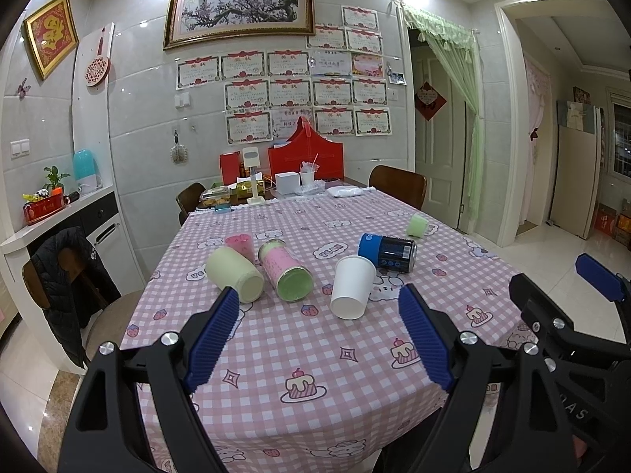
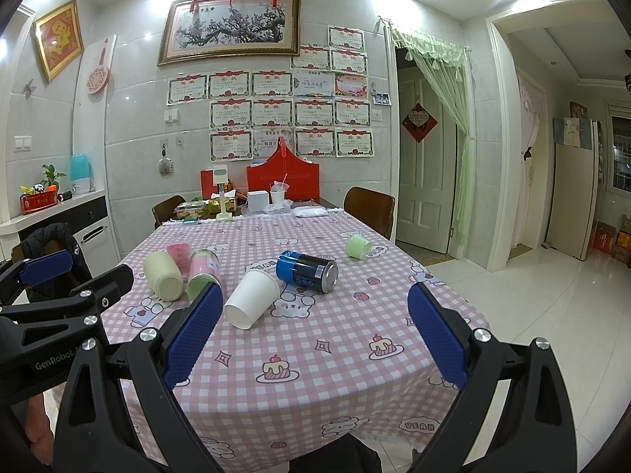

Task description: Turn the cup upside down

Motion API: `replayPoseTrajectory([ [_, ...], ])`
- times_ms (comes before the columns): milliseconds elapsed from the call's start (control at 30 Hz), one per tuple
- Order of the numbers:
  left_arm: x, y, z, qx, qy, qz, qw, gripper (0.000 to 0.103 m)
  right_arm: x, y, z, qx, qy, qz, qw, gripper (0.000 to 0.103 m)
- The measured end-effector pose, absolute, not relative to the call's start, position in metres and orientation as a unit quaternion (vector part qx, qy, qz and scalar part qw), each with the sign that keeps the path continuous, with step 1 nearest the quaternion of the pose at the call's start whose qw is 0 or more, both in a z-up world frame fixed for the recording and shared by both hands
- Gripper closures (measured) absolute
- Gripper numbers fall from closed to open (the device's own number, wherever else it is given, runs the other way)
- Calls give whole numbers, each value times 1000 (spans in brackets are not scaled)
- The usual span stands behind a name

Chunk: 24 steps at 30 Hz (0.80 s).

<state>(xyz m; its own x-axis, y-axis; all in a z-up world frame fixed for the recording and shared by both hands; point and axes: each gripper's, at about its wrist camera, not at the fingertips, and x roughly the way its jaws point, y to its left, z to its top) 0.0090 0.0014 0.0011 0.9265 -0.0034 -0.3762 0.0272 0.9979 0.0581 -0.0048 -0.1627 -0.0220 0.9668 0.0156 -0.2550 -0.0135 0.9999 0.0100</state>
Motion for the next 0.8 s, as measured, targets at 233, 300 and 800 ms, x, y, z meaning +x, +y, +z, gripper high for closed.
replayPoseTrajectory([
  [233,14,-1,-3,33,196,-8,980,21,-3,-165,-28,6,134,8,991,12],
  [300,15,0,-5,33,197,-8,980,21,-1,-167,-29,8,136,9,991,12],
  [800,37,-3,-24,31,224,-12,974,21,17,-173,-40,14,171,11,985,12],
])
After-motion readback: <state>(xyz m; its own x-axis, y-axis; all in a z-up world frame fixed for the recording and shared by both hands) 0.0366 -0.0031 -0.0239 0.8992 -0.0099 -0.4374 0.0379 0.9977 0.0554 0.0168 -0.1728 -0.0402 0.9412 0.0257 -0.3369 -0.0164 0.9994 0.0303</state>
